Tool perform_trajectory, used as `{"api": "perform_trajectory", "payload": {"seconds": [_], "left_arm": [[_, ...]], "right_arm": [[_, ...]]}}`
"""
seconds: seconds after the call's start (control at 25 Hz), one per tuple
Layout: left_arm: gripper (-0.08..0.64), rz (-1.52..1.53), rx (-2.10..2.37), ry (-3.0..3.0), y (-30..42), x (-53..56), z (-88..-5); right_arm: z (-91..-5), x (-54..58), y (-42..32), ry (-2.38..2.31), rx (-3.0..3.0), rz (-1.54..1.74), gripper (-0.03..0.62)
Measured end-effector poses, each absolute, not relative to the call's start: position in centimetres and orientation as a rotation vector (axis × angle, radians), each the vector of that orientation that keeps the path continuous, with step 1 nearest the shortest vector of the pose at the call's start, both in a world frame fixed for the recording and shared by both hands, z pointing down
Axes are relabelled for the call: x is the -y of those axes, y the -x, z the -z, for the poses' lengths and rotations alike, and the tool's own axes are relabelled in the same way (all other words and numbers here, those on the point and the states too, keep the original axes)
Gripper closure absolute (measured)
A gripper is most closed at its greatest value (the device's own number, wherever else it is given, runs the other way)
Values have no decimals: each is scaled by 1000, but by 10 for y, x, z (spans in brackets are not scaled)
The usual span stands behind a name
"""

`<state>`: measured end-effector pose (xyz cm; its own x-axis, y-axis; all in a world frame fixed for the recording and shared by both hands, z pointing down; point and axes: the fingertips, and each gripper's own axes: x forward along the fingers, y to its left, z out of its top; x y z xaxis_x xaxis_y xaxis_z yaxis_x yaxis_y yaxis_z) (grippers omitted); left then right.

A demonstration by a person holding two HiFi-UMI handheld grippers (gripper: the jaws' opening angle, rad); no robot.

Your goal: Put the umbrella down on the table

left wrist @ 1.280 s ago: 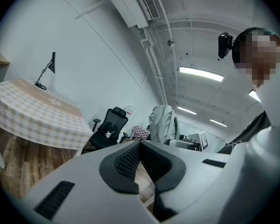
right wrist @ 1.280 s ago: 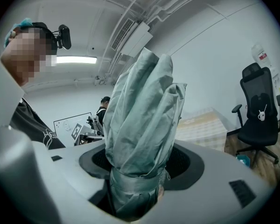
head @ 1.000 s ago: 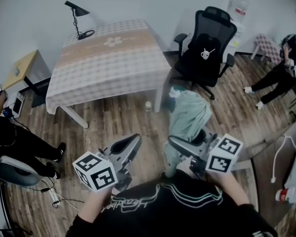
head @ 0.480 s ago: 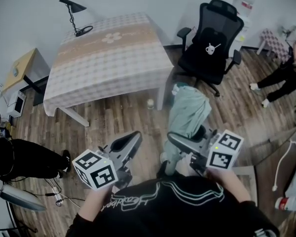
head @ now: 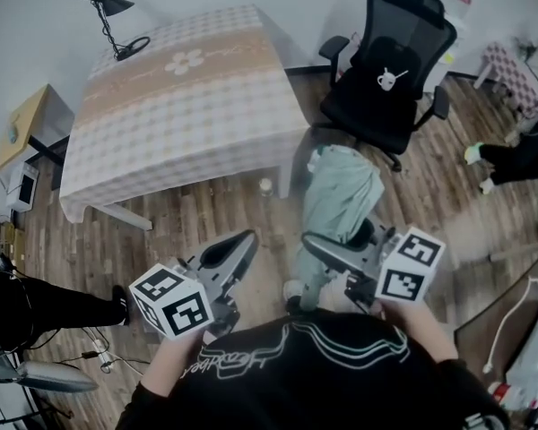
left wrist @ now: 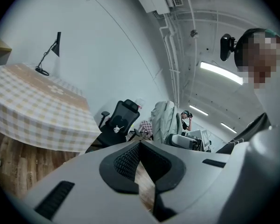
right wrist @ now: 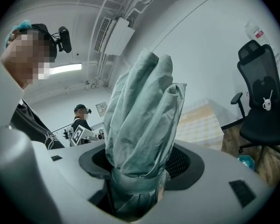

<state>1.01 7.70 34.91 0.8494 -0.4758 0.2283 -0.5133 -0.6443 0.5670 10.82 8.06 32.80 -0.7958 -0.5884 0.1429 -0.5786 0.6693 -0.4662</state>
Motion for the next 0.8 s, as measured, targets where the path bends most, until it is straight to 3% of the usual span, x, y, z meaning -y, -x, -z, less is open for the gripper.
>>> {"api": "perform_trajectory", "payload": {"seconds": [0.36,0.8], "left_arm": [[563,-99,764,-2372,-52,-8,-352],[563,-62,842,-2377,-51,25,-343]], "right_arm": [[-335,-4,-145,928,-2870,787,290],[-321,34,-150,876,-2917,715,290]]}}
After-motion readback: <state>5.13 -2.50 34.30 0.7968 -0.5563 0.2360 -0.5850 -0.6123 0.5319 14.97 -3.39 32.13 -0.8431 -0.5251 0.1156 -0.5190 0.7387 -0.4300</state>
